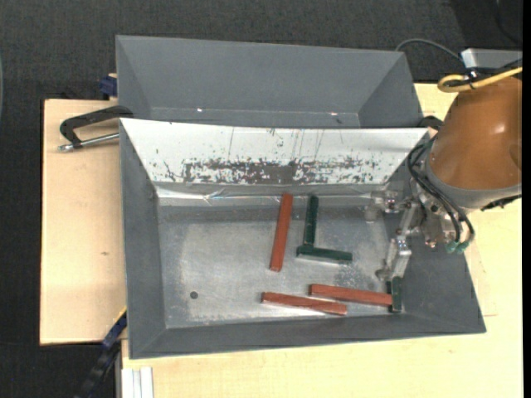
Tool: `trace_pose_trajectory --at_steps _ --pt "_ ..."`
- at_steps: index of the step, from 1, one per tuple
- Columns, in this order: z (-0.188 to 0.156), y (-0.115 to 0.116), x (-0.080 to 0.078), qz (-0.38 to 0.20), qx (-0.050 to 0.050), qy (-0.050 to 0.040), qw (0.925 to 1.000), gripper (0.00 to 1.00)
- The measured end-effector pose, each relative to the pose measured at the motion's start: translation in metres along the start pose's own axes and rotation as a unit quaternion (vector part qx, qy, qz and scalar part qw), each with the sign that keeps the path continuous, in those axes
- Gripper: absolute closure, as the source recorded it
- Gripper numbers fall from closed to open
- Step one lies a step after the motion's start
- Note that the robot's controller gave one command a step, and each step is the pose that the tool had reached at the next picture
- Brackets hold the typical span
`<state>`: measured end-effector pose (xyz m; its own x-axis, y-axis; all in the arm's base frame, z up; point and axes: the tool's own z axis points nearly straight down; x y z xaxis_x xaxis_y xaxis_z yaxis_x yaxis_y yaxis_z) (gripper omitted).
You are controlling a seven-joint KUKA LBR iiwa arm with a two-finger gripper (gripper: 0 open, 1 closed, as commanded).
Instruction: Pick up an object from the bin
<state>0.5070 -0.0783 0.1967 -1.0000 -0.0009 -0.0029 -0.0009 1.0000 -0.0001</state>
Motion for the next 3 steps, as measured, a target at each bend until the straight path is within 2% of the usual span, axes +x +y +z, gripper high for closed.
trace_pose_trajectory --at_steps 1,2,3 --pt "0.047 -0.026 -0.001 0.027 0.0 -0.0034 0.9996 0.0" --pt "0.113 0.011 0.009 0.051 0.0 -0.0006 0.9987 0.0" --pt "0.111 -0.044 0.005 0.048 0.0 -0.0012 0.9988 1.0"
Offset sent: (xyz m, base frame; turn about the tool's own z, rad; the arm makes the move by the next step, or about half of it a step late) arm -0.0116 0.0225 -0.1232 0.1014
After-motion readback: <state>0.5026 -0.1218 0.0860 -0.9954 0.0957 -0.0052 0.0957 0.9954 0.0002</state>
